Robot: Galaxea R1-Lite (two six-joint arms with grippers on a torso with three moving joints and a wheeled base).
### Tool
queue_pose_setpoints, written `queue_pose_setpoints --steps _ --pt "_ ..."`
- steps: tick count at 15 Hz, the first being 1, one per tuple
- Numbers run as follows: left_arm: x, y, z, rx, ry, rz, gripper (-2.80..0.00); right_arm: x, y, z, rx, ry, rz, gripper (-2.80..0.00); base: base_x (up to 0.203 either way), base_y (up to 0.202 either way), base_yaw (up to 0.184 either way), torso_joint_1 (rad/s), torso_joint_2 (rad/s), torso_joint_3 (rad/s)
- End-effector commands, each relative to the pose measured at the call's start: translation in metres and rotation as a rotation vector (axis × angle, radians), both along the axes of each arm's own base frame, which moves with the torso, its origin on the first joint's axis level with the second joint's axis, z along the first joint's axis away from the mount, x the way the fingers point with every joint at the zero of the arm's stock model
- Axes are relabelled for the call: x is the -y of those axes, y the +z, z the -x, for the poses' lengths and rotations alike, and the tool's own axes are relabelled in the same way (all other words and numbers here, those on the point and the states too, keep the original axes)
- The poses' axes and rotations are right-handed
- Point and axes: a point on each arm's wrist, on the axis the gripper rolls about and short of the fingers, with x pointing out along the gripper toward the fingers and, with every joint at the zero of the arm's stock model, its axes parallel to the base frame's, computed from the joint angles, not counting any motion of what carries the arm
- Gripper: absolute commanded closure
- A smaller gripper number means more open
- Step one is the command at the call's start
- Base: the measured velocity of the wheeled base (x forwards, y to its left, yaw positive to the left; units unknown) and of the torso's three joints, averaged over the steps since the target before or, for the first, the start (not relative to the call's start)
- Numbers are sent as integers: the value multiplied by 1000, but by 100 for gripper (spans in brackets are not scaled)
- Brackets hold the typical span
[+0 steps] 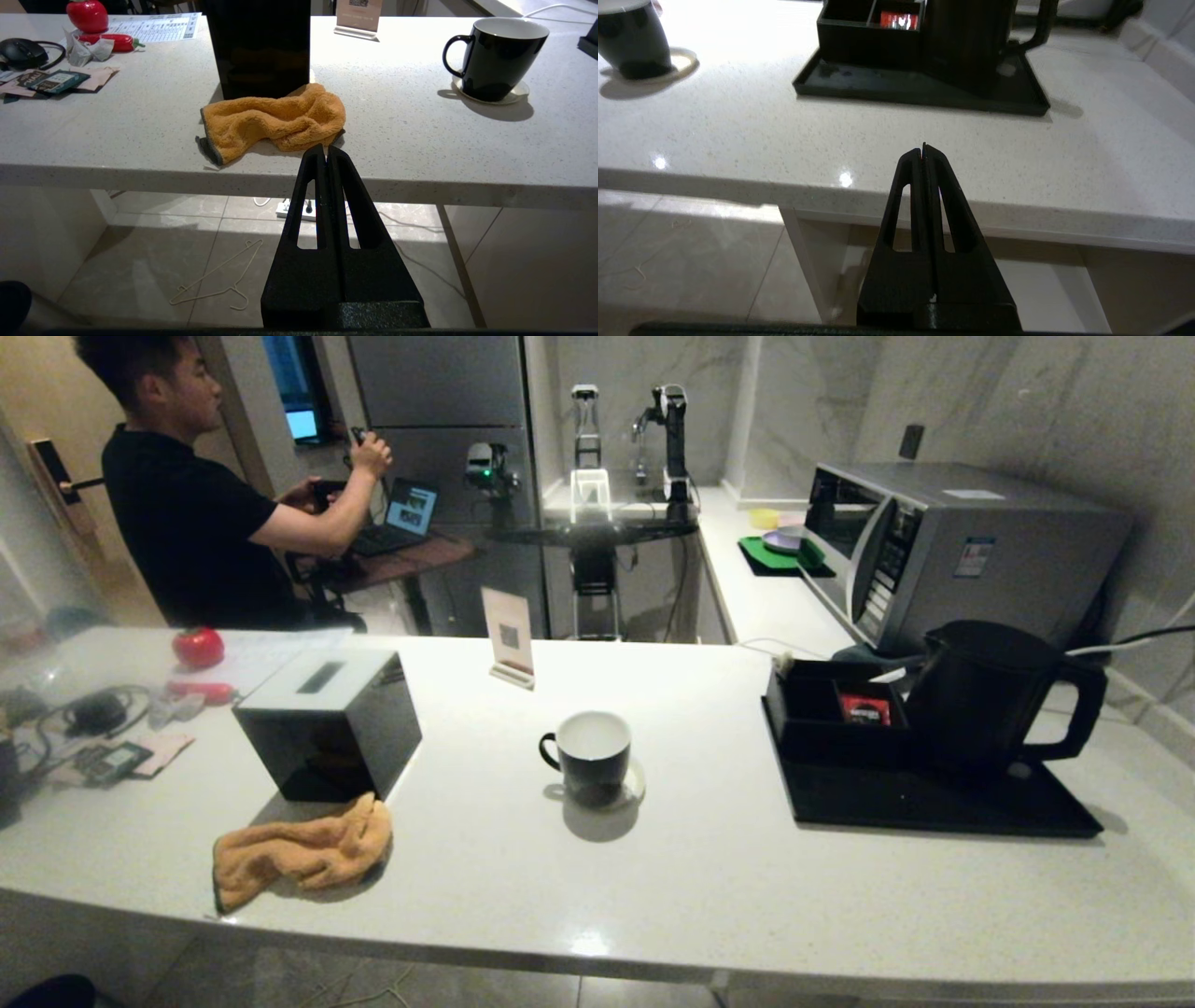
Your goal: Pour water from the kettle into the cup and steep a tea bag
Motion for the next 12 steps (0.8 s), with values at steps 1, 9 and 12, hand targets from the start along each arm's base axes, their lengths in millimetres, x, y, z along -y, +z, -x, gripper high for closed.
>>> queue_pose_setpoints --steps 1,9,12 --pt "0 0 0 0 0 0 0 0 4 -4 -46 0 -1 0 0 0 0 0 0 0" --pt "0 0 0 0 0 0 0 10 51 -48 -191 -340 -60 0 0 0 0 0 0 0" --pt "0 0 0 0 0 0 0 25 76 -79 -272 -382 -85 0 0 0 0 0 0 0"
